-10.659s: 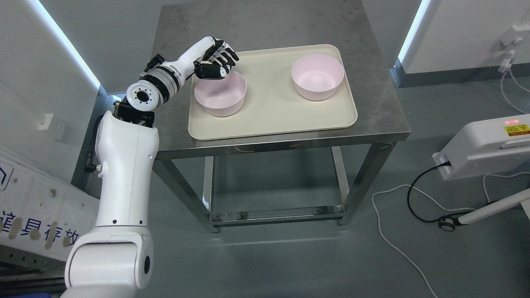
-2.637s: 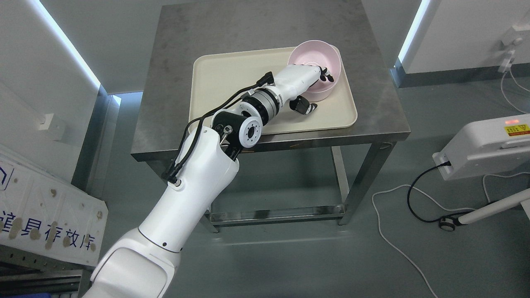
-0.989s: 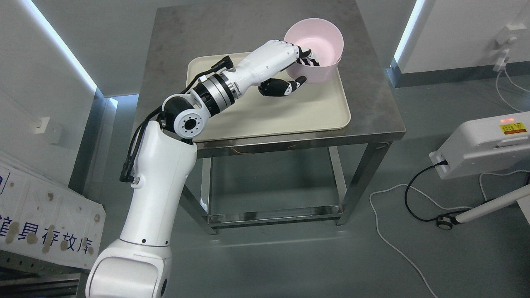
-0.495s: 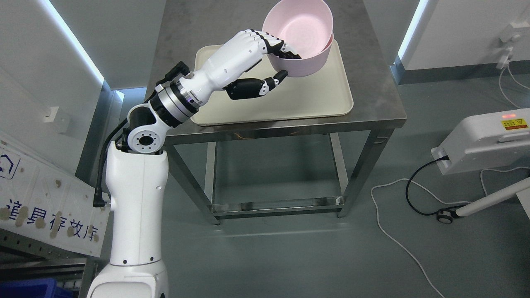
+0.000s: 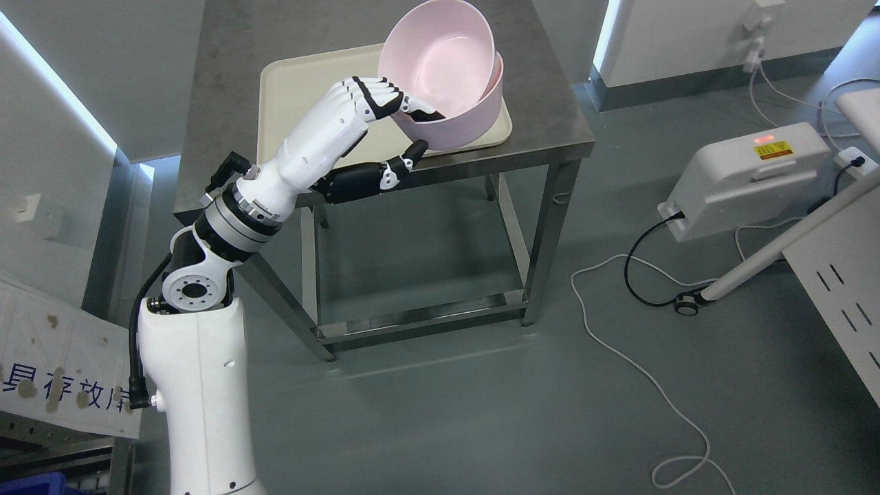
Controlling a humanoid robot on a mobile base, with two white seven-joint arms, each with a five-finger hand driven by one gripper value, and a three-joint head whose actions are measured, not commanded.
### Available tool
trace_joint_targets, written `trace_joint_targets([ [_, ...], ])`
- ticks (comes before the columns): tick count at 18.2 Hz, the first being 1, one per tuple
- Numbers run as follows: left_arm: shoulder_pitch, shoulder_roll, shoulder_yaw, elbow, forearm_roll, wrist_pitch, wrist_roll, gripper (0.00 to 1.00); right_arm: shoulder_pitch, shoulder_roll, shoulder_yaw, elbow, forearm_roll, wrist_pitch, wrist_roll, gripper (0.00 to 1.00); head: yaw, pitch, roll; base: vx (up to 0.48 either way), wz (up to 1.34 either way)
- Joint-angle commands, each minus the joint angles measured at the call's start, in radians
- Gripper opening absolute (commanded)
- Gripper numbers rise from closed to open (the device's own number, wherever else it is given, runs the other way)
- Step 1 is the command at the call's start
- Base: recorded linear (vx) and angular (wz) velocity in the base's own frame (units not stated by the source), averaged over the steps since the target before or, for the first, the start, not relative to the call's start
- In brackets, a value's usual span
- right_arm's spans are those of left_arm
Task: Stack pink IKEA bowls on left shelf middle
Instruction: 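Carry the stacked bowls with the left hand toward the blue bins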
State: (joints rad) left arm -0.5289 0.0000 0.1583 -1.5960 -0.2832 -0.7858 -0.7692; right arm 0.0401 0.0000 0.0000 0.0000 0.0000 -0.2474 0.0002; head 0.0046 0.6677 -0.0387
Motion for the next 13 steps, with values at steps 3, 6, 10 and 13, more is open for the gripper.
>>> trace_joint_targets([
  [3, 0.11, 0.017, 0.089, -0.111, 0.07, 0.0, -0.01, 0.04, 0.0, -0.017, -0.005, -0.017, -0.002, 0.0, 0.0, 1.0, 0.0, 0.0, 0.0, -0.22, -0.23],
  [6, 0.112, 0.017, 0.096, -0.111, 0.097, 0.0, -0.01, 0.04, 0.0, -0.017, -0.005, -0.017, -0.002, 0.0, 0.0, 1.0, 0.0, 0.0, 0.0, -0.237, -0.02],
  [10, 0.118, 0.032, 0.096, -0.111, 0.137, 0.0, -0.012, 0.04, 0.0, -0.017, -0.005, -0.017, -0.002, 0.0, 0.0, 1.0, 0.0, 0.0, 0.0, -0.273, 0.16],
  [13, 0.153, 0.057, 0.081, -0.111, 0.137, 0.0, -0.018, 0.04, 0.0, -0.017, -0.005, -0.017, -0.002, 0.0, 0.0, 1.0, 0.0, 0.0, 0.0, -0.289, 0.11],
])
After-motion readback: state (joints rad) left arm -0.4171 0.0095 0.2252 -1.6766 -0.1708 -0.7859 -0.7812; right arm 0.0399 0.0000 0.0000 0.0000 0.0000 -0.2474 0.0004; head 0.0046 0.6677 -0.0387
